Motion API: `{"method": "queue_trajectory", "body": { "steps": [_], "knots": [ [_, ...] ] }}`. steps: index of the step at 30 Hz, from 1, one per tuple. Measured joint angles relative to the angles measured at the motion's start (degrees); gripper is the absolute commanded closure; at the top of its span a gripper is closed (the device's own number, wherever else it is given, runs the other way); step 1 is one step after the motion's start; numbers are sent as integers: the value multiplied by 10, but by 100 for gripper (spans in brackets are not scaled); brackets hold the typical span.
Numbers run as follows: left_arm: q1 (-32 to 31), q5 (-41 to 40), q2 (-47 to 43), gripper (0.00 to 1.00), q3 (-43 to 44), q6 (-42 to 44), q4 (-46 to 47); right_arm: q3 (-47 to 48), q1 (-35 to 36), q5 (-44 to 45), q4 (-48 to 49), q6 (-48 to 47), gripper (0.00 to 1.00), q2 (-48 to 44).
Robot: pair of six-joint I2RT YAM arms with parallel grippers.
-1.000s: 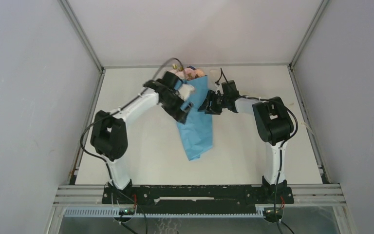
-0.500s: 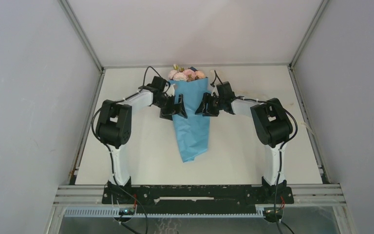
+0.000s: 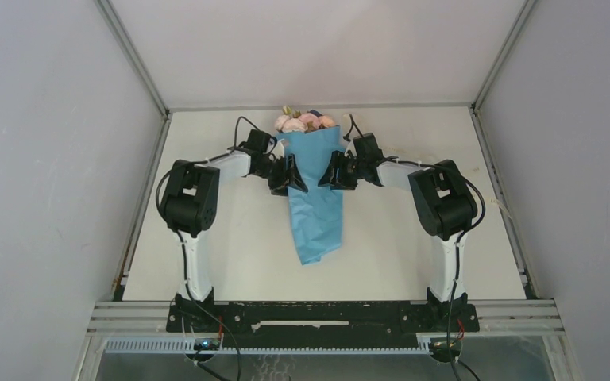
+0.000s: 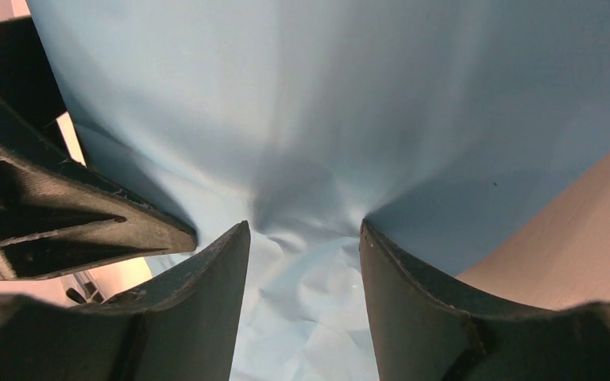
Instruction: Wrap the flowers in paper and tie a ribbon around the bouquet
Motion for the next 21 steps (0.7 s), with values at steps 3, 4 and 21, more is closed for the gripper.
{"method": "queue_trajectory", "body": {
  "steps": [3,4,21],
  "knots": [
    [-1,7,5,64,-10,-12,16,0,0,-1,1,3,38,0],
    [-1,9,9,71,-12,-13,20,0,0,-2,1,5,38,0],
    [9,42,16,100,-27,-39,43,-3,-114,37,-96,-94,36,-142]
  ]
}}
